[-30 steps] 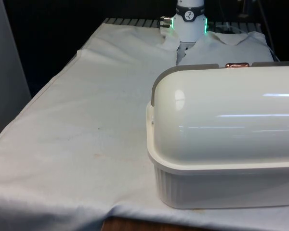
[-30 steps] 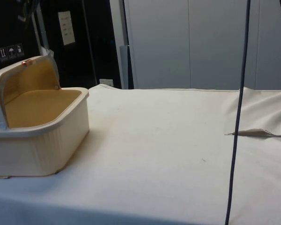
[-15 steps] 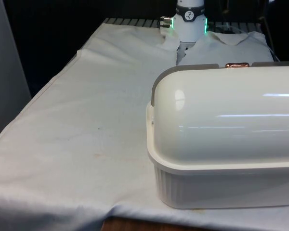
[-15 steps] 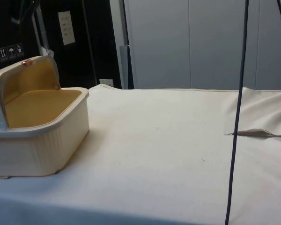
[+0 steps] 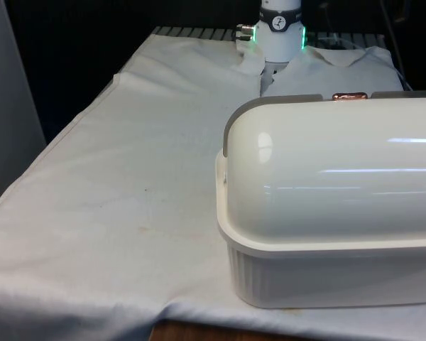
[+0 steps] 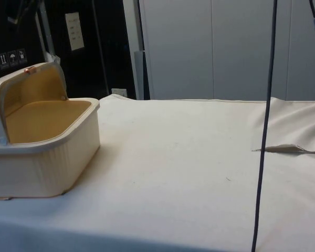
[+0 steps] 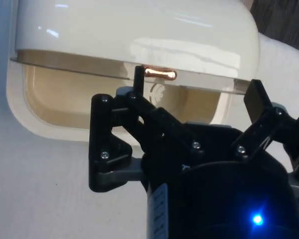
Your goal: Open the lid, then close it.
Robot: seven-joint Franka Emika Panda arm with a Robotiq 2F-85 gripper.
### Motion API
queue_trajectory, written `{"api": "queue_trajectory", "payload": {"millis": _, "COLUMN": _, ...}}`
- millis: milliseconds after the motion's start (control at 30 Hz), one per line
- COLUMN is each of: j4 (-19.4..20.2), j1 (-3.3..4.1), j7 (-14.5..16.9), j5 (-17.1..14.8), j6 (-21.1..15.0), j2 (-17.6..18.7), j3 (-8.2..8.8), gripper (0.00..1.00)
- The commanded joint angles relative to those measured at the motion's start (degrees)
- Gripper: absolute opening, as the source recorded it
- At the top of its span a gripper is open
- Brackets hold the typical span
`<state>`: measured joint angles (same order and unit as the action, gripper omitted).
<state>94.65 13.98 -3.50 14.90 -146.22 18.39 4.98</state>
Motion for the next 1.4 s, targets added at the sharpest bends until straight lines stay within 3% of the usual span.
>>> {"api": "queue_trajectory", "payload": {"millis": 0, "j4": -0.57, "j1": -0.06, "j7": 0.0, "j5": 0.0, "j6": 0.06, "j2": 0.46, "j3": 0.0, "gripper": 1.0}}
{"api": "queue_trajectory", "payload": {"millis": 300, "j4": -6.65, "j1": -0.57, "j7": 0.17, "j5": -0.86, "j6": 2.12, "j2": 4.87, "j3": -0.23, "gripper": 1.0}}
{"api": "queue_trajectory", "payload": {"millis": 333, "j4": -6.65, "j1": -0.34, "j7": -0.23, "j5": -0.29, "j6": 1.78, "j2": 4.87, "j3": 0.11, "gripper": 1.0}}
{"api": "queue_trajectory", "payload": {"millis": 367, "j4": -7.16, "j1": -0.63, "j7": -0.11, "j5": -1.2, "j6": 1.95, "j2": 5.39, "j3": -0.23, "gripper": 1.0}}
{"api": "queue_trajectory", "payload": {"millis": 667, "j4": -8.88, "j1": -0.8, "j7": -1.26, "j5": -3.27, "j6": 1.55, "j2": 7.51, "j3": -0.23, "gripper": 1.0}}
{"api": "queue_trajectory", "payload": {"millis": 700, "j4": -8.77, "j1": -0.52, "j7": -1.6, "j5": -2.75, "j6": 1.66, "j2": 7.39, "j3": 0.11, "gripper": 1.0}}
{"api": "queue_trajectory", "payload": {"millis": 733, "j4": -9.34, "j1": -0.86, "j7": -1.6, "j5": -3.67, "j6": 1.55, "j2": 7.96, "j3": -0.23, "gripper": 1.0}}
{"api": "queue_trajectory", "payload": {"millis": 1033, "j4": -10.03, "j1": -0.86, "j7": -2.46, "j5": -5.61, "j6": 1.2, "j2": 8.82, "j3": -0.23, "gripper": 1.0}}
{"api": "queue_trajectory", "payload": {"millis": 1367, "j4": -9.85, "j1": -0.29, "j7": -2.86, "j5": -5.44, "j6": 1.38, "j2": 8.71, "j3": 0.0, "gripper": 1.0}}
